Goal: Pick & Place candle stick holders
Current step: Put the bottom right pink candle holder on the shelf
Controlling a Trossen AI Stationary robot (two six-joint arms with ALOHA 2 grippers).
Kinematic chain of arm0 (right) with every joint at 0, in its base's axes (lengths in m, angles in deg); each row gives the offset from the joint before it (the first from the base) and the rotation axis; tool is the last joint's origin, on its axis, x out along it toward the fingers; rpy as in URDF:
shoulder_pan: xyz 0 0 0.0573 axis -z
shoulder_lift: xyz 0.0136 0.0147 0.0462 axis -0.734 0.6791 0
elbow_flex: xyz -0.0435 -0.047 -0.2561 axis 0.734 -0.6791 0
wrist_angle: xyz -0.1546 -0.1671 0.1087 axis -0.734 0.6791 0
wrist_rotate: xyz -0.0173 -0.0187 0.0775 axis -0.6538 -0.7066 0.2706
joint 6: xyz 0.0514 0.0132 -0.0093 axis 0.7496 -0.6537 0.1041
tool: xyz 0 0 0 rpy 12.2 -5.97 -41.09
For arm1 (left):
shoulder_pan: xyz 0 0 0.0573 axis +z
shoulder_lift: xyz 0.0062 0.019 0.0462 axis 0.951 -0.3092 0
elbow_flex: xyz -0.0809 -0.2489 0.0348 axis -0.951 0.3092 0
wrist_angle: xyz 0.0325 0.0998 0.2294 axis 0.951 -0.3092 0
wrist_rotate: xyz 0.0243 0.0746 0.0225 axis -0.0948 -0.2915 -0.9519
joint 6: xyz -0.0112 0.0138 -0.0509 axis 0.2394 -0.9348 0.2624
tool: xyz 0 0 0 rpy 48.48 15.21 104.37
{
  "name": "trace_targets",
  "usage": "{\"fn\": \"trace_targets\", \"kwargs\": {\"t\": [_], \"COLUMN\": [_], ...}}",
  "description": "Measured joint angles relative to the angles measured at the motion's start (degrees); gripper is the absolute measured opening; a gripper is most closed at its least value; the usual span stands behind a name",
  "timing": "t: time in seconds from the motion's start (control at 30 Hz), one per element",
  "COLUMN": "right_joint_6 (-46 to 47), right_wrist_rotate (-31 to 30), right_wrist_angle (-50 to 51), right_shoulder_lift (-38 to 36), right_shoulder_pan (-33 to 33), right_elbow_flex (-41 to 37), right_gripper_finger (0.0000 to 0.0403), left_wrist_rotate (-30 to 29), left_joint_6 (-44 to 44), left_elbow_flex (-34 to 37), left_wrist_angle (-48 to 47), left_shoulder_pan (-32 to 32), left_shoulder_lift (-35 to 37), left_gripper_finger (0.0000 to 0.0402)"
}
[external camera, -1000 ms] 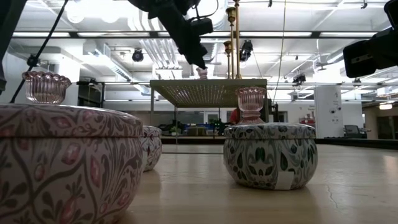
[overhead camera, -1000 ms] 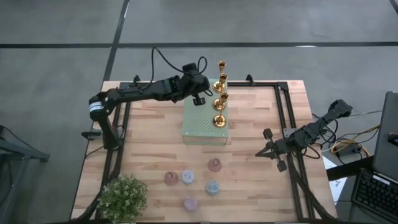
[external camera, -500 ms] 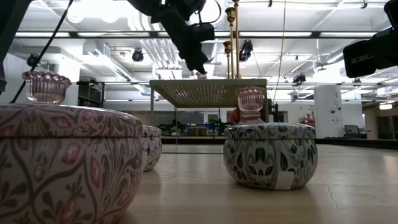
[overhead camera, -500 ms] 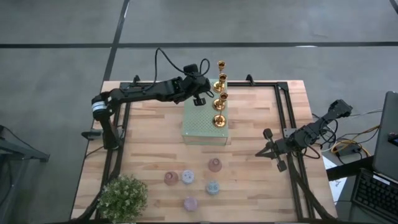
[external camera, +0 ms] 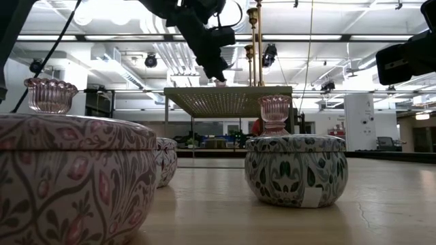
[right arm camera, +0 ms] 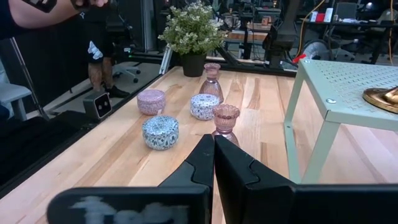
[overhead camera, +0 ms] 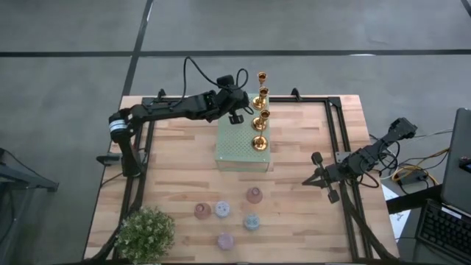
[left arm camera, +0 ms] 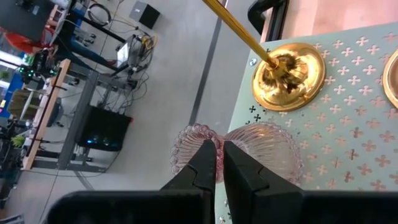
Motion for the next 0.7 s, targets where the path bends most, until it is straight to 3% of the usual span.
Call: {"fn": "trace_targets", "kwargs": {"t": [0.17,0.43,0.7], "right_joint_6": [0.00,0.00,0.00], "right_wrist_rotate": [0.01,0.00,-0.02], "right_wrist_angle": [-0.02,0.01,0.01], "right_shoulder_lift": [0.00,0.00,0.00], "right_shoulder_pan": [0.00,-0.01,-0.01], "right_elbow_flex": [0.00,0.00,0.00], "right_gripper_finger": [0.0008,0.0008,0.0008], "left_wrist_rotate": [0.01,-0.95,-1.31], "left_joint_6": [0.73,1.01,1.08], "left_elbow_flex": [-0.01,0.01,0.02], "left_wrist_angle": [-0.02,0.17,1.74], "left_shoulder_pan": [0.04,0.04,-0.59], "left_shoulder_lift": [0.00,-0.02,1.12], "left_gripper_finger": [0.0027,0.0079,0.0094]}}
